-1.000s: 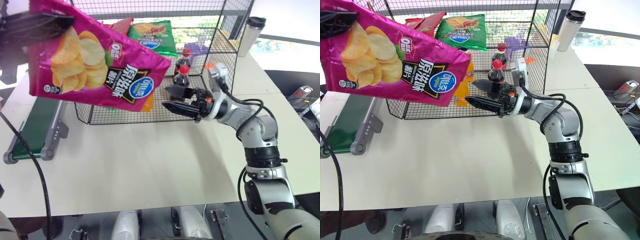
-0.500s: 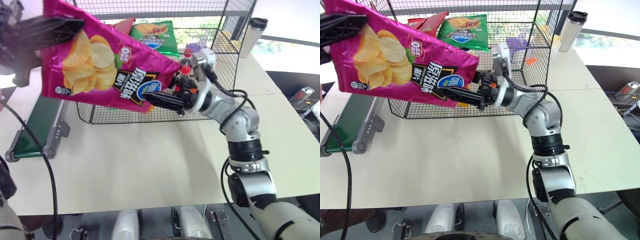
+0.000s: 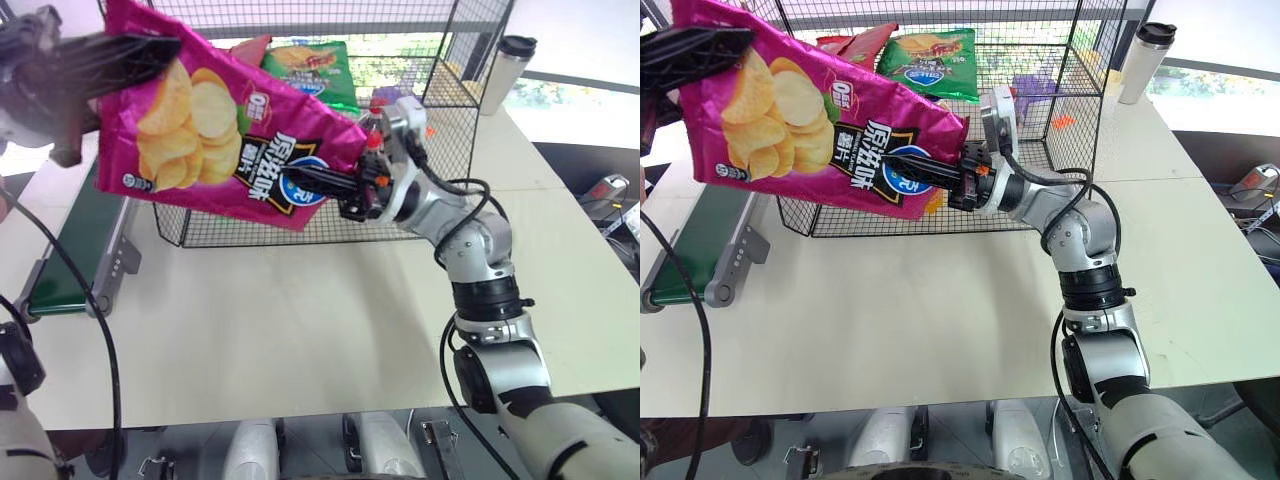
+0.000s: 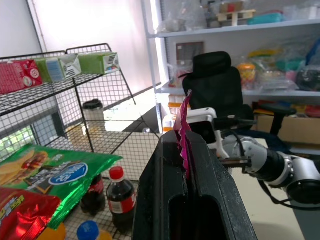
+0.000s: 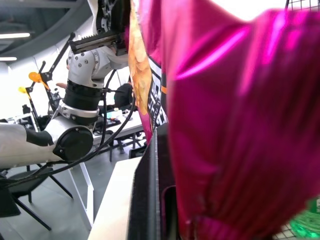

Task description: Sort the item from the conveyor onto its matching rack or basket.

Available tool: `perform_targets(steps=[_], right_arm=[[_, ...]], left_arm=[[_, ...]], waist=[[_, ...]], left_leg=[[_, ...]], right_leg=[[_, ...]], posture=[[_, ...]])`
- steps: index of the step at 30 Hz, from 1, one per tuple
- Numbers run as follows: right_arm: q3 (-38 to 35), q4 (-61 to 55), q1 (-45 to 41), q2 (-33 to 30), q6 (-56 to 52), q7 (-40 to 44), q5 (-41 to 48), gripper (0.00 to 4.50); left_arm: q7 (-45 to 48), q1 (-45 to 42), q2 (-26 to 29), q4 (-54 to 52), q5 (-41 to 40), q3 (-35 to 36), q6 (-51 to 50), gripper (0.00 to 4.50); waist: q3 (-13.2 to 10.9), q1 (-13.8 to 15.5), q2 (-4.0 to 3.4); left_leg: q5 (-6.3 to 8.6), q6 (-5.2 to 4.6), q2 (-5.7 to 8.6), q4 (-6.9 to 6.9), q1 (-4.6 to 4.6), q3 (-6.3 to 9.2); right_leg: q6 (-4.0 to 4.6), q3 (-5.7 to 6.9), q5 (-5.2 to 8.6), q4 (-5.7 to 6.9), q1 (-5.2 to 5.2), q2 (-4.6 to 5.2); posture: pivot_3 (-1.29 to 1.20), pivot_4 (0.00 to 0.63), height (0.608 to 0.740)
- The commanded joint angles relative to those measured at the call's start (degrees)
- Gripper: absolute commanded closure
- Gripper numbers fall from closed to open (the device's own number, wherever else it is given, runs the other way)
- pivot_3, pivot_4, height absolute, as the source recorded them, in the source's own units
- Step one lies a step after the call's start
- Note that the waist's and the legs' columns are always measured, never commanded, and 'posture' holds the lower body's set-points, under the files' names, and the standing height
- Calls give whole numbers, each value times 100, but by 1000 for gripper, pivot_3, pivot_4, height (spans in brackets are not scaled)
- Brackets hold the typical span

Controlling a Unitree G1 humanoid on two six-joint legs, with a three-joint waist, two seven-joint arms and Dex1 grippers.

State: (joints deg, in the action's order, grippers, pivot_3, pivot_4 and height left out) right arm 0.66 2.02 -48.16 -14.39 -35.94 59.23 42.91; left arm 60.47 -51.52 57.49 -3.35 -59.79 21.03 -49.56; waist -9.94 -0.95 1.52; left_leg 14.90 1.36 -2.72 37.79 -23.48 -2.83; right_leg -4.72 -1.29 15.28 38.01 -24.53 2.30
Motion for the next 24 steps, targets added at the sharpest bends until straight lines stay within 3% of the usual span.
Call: perform_targets(steps=[1,3,8,13,16,19,24], right_arm=[[-252,-489,-5,-225,-37,-77,148,4482],[-422,-803,54,-495,-125,-216,197,4500],[-863,-1371,247,-1112,-291,-728,222,4500],[-1589,-1829,494,-1950,-146,-1475,-184,4500],[-1837,-1810,415,-2649,413,-2133,-1180,4500],[-1264,-1618,467,-3252,1096,-2442,-2459,4500],[-68,-1037,-110,-3412,1790,-3341,-4467,4500]], left_arm=[[-239,-40,29,15,270,27,163,4246],[-278,112,105,4,340,73,88,3632],[-602,254,156,267,638,386,322,1464],[-594,636,381,335,478,946,127,1464],[-722,1081,272,-31,223,1258,-50,1464],[-1118,1268,-44,-419,49,1276,-61,1464],[-1666,1657,-672,-1114,-220,1173,-71,1464]], waist=[[0,-2,0],[0,8,-1],[-1,14,2],[-3,0,2],[-5,9,0],[-5,29,2],[-7,-49,2]], left_leg=[[0,0,0,0,0,0],[0,0,0,0,0,-1],[0,0,1,1,-1,-1],[0,0,0,-1,-1,-2],[0,0,1,-3,-2,-8],[0,0,5,-1,-2,-9],[0,0,4,10,5,-20]], right_leg=[[0,0,0,0,0,0],[0,0,0,0,0,0],[-1,1,0,-1,0,5],[0,0,1,-2,-1,3],[-2,0,2,-6,-2,11],[-1,0,3,-9,0,17],[-1,-14,2,-8,4,12]], posture=[[0,150,740],[0,150,740],[0,150,740],[0,150,740],[0,150,740],[0,150,740],[0,150,740]])
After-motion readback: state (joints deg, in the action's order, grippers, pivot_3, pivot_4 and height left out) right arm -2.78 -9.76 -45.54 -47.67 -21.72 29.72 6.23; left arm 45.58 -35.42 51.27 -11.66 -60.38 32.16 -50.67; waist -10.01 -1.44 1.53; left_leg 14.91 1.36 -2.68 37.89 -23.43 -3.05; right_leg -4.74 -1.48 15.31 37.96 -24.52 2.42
